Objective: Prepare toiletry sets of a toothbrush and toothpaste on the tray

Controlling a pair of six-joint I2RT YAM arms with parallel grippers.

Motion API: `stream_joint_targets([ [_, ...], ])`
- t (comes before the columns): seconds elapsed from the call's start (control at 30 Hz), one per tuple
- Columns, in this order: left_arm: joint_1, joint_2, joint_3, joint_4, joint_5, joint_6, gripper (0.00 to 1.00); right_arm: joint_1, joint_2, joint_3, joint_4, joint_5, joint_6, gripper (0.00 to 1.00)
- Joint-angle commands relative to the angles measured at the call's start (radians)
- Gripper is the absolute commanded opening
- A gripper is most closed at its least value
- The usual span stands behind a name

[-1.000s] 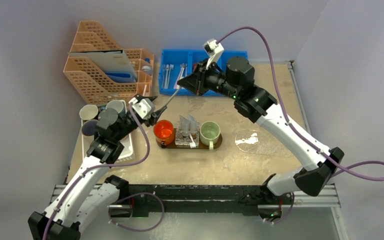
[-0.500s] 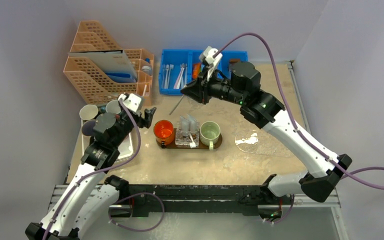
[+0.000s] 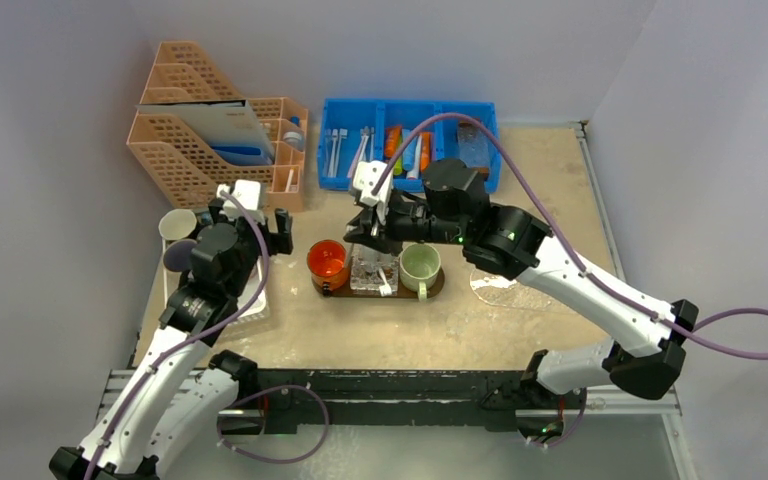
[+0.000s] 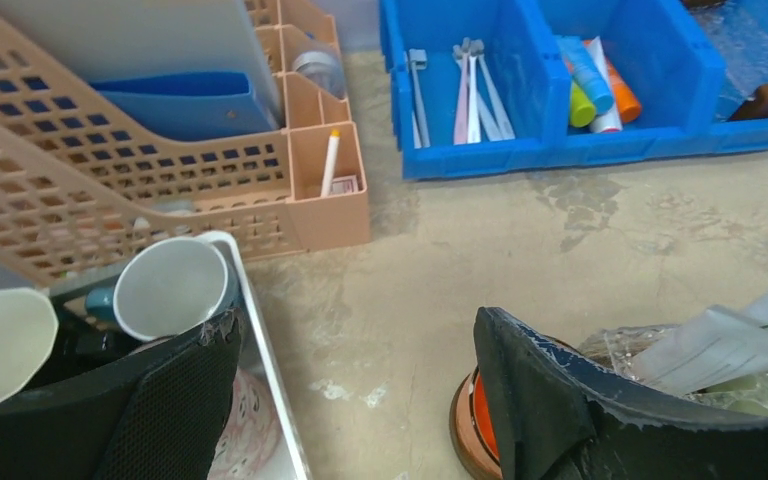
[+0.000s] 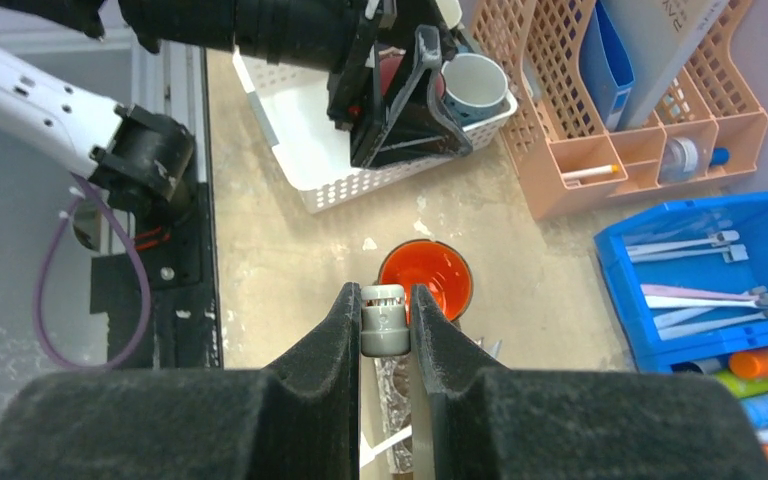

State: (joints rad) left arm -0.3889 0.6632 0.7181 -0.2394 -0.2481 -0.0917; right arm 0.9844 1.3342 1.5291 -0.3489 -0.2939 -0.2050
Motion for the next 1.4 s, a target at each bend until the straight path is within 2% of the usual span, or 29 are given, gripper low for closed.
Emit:
stream_joint_targets([
  [0.0,-0.002,-0.018,0.044,-0.042,-0.076,-0.060,0.83,0.032,-0.012,-0.007,-0.040,0.052,-0.096,0.00],
  [0.33,-0.002,-0.034,0.027,-0.053,-0.079,-0.086,0.84,0.165,0.023,-0.066,-0.037,0.225,-0.276,0.00],
  [0.6,-0.002,-0.032,0.026,-0.051,-0.084,-0.091,0.84,0.211,0.055,-0.071,-0.046,0.319,-0.357,0.00],
  [1.37,-0.001,-0.013,0.018,-0.020,-0.104,-0.065,0.84,0.242,0.169,-0.070,-0.085,0.356,-0.392,0.00],
])
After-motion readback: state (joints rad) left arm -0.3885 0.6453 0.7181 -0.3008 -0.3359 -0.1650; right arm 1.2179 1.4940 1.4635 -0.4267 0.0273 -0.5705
